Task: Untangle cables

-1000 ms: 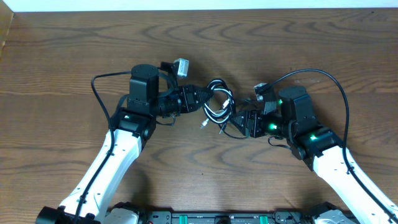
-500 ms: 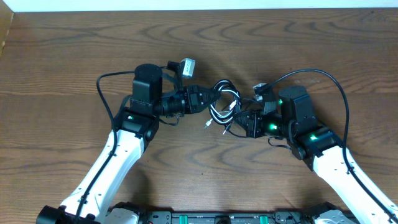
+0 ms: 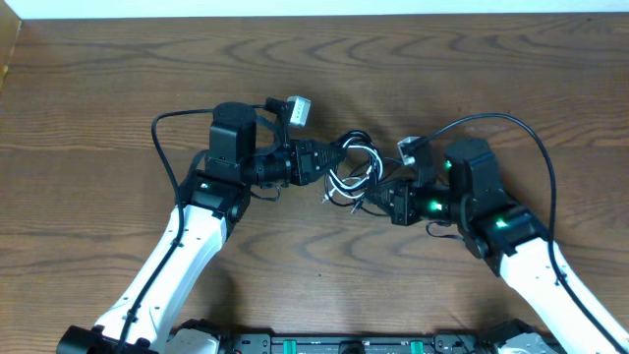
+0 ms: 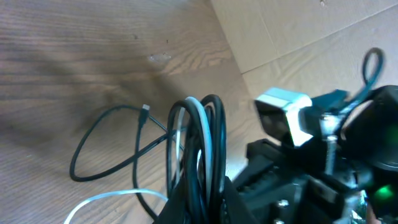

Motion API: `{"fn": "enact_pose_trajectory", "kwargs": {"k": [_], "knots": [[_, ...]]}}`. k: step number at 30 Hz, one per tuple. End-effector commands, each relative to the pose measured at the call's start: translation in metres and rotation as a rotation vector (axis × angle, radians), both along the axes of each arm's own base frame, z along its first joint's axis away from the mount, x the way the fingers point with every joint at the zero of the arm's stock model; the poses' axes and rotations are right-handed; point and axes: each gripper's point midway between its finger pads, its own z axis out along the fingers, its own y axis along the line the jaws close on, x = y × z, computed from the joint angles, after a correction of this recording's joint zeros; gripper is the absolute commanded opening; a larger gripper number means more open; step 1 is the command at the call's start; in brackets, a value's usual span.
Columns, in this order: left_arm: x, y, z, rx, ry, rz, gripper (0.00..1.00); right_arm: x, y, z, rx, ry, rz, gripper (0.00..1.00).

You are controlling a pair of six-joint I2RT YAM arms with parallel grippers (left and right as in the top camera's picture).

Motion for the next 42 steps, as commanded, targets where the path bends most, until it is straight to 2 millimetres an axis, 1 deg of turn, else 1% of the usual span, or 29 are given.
{"fn": "enact_pose_trajectory", "kwargs": {"k": [1, 3, 6, 10, 11, 13, 16, 19, 24, 29, 32, 35, 36, 38, 39, 41, 42], "knots": [[-0.009, -0.011, 0.003, 0.003, -0.041, -0.066, 0.08, -0.01, 0.009, 0.034, 0.097, -0.066, 0.065, 0.01], [-0.015, -0.017, 0.003, 0.014, -0.077, -0.101, 0.08, -0.008, 0.009, 0.039, 0.112, -0.077, 0.058, 0.01], [-0.022, -0.025, 0.003, 0.019, -0.102, -0.136, 0.08, -0.007, 0.009, 0.04, 0.126, -0.051, 0.042, 0.01], [-0.02, -0.025, 0.002, 0.038, -0.151, -0.143, 0.08, -0.01, 0.009, 0.038, 0.125, -0.03, 0.045, 0.01], [-0.016, -0.023, 0.0, 0.055, -0.163, -0.124, 0.08, -0.011, 0.009, 0.036, 0.121, -0.02, 0.045, 0.01], [-0.001, -0.013, -0.009, 0.12, -0.164, -0.033, 0.08, -0.014, 0.008, 0.032, 0.11, 0.005, 0.043, 0.01], [0.023, 0.008, -0.027, 0.243, -0.156, 0.124, 0.08, -0.017, 0.003, 0.023, 0.08, 0.037, 0.037, 0.01], [0.031, 0.019, -0.036, 0.307, -0.147, 0.196, 0.07, -0.02, 0.002, 0.019, 0.067, 0.053, 0.039, 0.01], [0.034, 0.022, -0.037, 0.322, -0.15, 0.214, 0.08, -0.023, 0.0, 0.014, 0.055, 0.076, 0.036, 0.02], [0.034, 0.022, -0.037, 0.324, -0.149, 0.216, 0.08, -0.021, -0.004, 0.007, 0.016, 0.074, 0.015, 0.01], [0.028, 0.015, -0.036, 0.31, -0.148, 0.186, 0.07, -0.018, -0.003, 0.011, 0.027, 0.049, 0.016, 0.01], [0.018, 0.002, -0.035, 0.287, -0.148, 0.13, 0.08, -0.012, 0.0, 0.018, 0.046, 0.013, 0.015, 0.02], [0.016, -0.001, -0.034, 0.284, -0.148, 0.119, 0.08, -0.011, 0.0, 0.02, 0.049, 0.003, 0.015, 0.02], [0.012, -0.006, -0.034, 0.283, -0.15, 0.103, 0.08, -0.005, -0.003, 0.017, 0.025, -0.011, -0.018, 0.09], [0.011, -0.007, -0.034, 0.281, -0.15, 0.097, 0.08, -0.001, -0.008, 0.012, -0.01, -0.025, -0.047, 0.13], [0.01, -0.008, -0.034, 0.281, -0.15, 0.094, 0.08, 0.011, -0.024, -0.002, -0.115, -0.045, -0.138, 0.24], [0.01, -0.008, -0.034, 0.28, -0.15, 0.095, 0.08, 0.016, -0.031, -0.008, -0.154, -0.044, -0.176, 0.26]]}}
